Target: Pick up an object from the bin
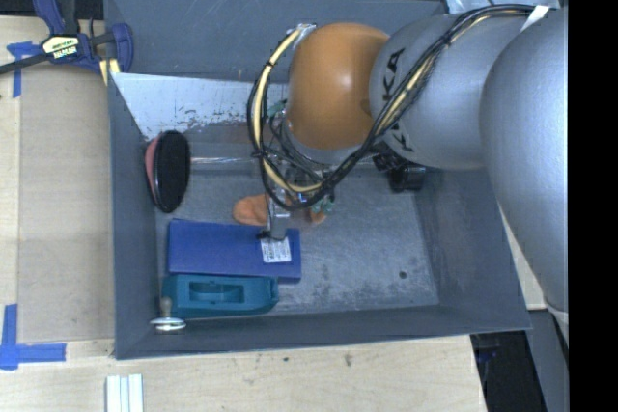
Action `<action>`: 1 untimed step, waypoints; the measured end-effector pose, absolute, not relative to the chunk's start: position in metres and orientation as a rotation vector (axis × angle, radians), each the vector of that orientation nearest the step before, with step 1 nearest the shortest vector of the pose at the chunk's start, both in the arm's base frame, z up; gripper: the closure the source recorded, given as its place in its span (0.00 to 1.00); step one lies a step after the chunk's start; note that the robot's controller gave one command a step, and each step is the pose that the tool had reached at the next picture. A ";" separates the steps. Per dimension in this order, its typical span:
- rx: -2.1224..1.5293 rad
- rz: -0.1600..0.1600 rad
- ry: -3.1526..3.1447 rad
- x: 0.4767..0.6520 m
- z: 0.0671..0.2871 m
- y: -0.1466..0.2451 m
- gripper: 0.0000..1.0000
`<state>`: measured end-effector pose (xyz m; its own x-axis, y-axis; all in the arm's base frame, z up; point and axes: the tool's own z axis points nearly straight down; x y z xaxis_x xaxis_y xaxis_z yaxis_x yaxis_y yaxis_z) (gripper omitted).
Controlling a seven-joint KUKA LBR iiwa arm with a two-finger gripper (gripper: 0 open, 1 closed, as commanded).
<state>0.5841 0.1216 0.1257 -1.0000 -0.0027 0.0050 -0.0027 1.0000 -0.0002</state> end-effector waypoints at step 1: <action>-0.002 -0.001 -3.144 0.586 0.131 0.121 1.00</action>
Offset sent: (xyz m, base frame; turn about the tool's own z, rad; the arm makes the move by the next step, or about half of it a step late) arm 0.0000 0.0000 0.0000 0.0000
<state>0.5859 0.1209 0.1307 -1.0000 0.0014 -0.0026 0.0014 1.0000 0.0009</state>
